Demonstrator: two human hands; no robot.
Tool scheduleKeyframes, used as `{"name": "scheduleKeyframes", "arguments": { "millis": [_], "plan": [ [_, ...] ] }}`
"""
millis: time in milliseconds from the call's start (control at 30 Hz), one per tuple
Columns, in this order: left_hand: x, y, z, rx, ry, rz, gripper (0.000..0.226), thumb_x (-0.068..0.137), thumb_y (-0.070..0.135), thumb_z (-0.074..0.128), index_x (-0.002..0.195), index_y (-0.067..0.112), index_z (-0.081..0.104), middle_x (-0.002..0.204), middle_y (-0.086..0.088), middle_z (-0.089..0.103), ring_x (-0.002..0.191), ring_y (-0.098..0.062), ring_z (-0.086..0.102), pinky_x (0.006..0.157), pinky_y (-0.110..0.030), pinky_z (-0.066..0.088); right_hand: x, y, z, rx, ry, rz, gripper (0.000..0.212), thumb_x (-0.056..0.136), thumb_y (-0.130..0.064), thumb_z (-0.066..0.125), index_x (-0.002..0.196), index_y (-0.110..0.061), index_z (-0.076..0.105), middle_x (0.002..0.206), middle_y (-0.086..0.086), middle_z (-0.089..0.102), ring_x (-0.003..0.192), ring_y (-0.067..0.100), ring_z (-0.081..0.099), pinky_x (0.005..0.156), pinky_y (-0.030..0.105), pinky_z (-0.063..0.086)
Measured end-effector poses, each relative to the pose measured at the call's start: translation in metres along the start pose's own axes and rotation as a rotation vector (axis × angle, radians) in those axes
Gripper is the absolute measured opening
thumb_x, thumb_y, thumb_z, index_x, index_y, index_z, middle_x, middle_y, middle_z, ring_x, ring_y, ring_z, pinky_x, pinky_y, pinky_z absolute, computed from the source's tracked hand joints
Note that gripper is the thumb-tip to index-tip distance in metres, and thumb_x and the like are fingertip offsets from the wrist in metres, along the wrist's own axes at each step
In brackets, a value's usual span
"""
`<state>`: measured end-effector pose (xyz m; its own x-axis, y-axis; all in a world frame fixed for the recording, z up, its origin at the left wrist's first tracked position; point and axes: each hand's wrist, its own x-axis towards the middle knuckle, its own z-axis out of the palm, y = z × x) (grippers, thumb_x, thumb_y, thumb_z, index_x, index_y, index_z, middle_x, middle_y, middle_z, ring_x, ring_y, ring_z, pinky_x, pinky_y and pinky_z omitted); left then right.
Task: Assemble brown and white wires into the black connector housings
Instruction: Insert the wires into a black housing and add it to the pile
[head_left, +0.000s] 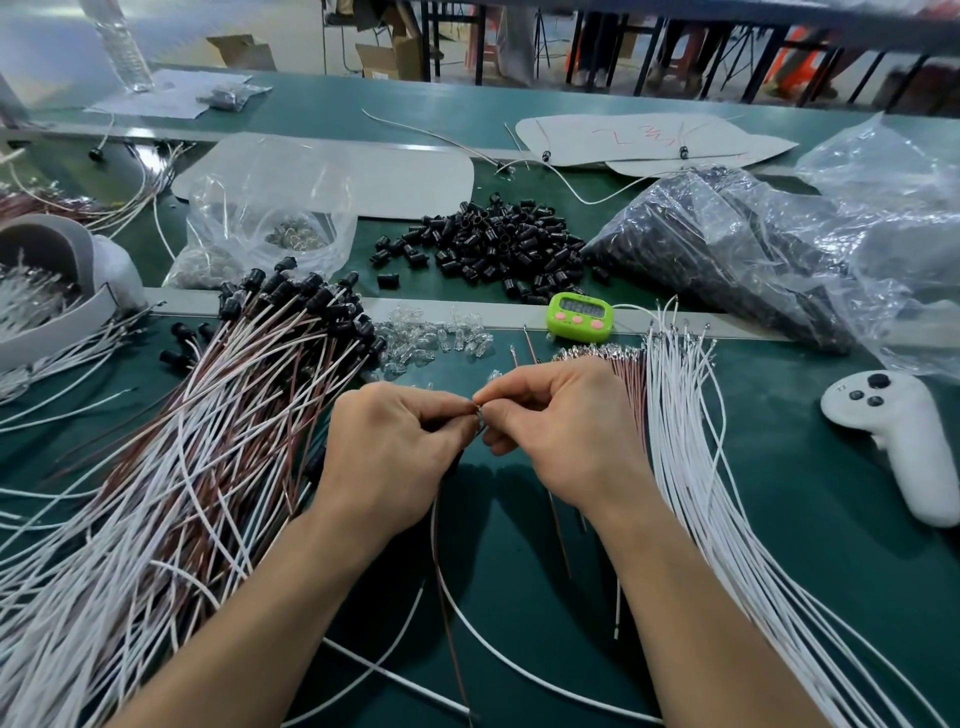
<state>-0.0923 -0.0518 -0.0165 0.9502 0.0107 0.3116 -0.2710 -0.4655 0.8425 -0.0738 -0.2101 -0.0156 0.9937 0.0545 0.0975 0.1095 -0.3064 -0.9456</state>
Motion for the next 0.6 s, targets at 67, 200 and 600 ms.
{"name": "scheduleKeyframes", "arguments": {
  "millis": [67,200,600],
  "plan": [
    [0.0,0.0,0.0,0.01,0.01,0.006,0.036,0.075,0.027,0.077,0.092,0.057,0.066,0.074,0.03,0.072,0.072,0.001,0.073,0.064,-0.031,0.057,0.0,0.001,0.001,0.005,0.005,-0.002,0.026,0.085,0.005,0.075,0.077,-0.02,0.081,0.061,-0.001,0.074,0.055,0.015,0.073,0.057,0.023,0.059],
    [0.0,-0.004,0.001,0.014,0.0,-0.007,0.038,0.078,0.02,0.082,0.091,0.053,0.069,0.073,0.027,0.073,0.07,0.002,0.072,0.064,-0.031,0.057,-0.001,0.002,0.001,0.0,0.003,-0.02,0.03,0.085,0.004,0.076,0.076,-0.025,0.08,0.061,-0.002,0.074,0.054,0.015,0.073,0.057,0.023,0.059],
    [0.008,-0.011,0.0,-0.259,-0.105,-0.272,0.023,0.079,-0.002,0.077,0.079,0.02,0.084,0.074,-0.001,0.078,0.07,-0.011,0.075,0.067,-0.018,0.056,0.006,0.005,-0.004,0.155,0.004,-0.032,0.026,0.085,0.006,0.075,0.08,-0.019,0.081,0.064,0.006,0.074,0.057,0.021,0.072,0.059,0.029,0.059]
  ]
}}
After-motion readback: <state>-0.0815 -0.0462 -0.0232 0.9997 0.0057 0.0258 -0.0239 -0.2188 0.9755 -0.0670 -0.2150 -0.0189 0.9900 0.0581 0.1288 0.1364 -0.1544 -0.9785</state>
